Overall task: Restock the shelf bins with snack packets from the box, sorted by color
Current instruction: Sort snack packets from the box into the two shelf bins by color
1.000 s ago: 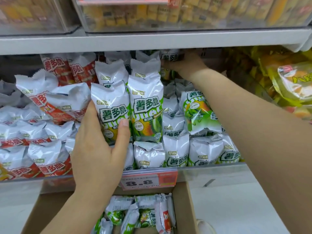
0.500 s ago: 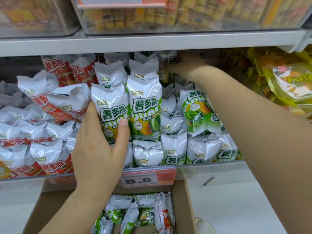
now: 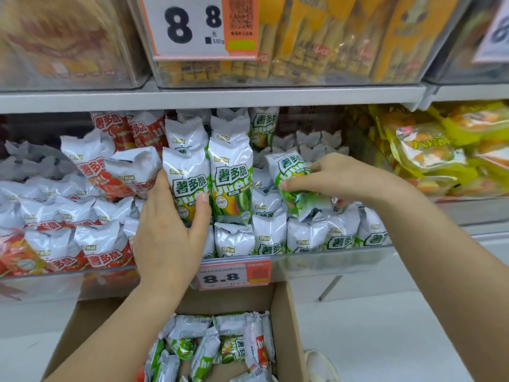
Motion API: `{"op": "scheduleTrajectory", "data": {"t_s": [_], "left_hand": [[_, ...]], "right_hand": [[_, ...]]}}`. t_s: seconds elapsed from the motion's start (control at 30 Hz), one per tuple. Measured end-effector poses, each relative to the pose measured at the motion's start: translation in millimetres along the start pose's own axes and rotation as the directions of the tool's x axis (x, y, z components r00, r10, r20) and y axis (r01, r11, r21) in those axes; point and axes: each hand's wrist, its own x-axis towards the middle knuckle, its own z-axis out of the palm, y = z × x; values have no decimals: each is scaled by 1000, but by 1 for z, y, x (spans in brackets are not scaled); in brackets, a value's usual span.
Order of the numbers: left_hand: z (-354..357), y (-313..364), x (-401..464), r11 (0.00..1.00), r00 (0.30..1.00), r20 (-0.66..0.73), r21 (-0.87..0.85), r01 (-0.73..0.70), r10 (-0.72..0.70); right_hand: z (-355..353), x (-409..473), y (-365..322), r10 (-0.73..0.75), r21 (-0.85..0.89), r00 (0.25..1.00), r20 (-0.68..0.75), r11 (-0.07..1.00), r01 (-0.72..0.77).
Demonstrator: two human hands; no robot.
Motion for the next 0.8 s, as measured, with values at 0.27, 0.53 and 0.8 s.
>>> {"op": "scheduleTrajectory", "data": {"t_s": [0.27,0.53,0.8], "left_hand": [[2,-2,0,1000,1000,-5,-12,0,-1],[4,-3,2,1000,1000,-8,-15,13,-13],[6,-4,3,1000,1000,-12,-25,6,-6]], "right_hand": [[5,57,-3,166,816,974,-157,577,33],[8,112,-8,141,592,822,-552,760,267],[26,130,-11,46,222,903,-427,973,55]]}}
